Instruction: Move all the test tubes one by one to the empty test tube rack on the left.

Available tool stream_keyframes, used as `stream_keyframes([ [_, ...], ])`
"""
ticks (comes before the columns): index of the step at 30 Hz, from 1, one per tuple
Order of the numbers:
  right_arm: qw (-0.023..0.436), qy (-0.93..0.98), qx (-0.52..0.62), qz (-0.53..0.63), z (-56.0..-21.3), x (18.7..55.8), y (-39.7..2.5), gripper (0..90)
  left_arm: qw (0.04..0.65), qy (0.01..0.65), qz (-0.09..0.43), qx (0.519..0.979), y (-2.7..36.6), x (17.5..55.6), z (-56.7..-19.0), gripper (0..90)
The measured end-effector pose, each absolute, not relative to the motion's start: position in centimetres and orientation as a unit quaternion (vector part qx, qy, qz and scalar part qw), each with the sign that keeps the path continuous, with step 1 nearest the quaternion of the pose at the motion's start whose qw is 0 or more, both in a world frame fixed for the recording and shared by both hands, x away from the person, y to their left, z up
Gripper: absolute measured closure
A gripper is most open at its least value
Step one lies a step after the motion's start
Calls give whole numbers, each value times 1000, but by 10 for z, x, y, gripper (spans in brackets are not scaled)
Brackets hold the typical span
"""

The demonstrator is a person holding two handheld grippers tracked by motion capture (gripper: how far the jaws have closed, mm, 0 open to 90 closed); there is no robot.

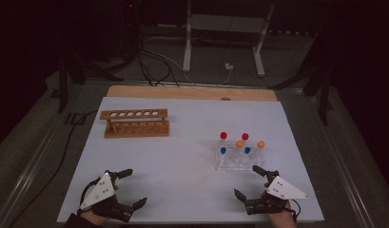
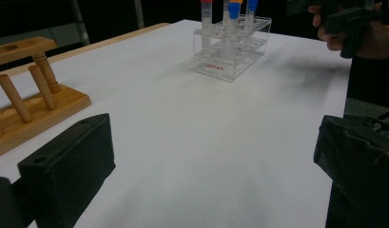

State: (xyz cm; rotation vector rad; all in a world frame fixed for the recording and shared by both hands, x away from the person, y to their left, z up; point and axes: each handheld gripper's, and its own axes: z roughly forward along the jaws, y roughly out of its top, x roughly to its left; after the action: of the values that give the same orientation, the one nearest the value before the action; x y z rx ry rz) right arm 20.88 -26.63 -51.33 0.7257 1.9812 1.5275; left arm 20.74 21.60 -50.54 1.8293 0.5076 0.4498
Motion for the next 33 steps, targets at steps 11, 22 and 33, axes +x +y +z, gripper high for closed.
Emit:
stream_keyframes([
  [11, 255, 741, 280, 554, -512, 208, -265, 0, 557, 217, 197, 777, 215, 208, -506, 6],
  [22, 248, 754, 273, 543, -507, 204, -260, 0, 563, 220, 198, 772, 217, 208, -504, 6],
  [33, 256, 744, 270, 555, -488, 197, -259, 0, 563, 218, 199, 772, 216, 208, -504, 6],
])
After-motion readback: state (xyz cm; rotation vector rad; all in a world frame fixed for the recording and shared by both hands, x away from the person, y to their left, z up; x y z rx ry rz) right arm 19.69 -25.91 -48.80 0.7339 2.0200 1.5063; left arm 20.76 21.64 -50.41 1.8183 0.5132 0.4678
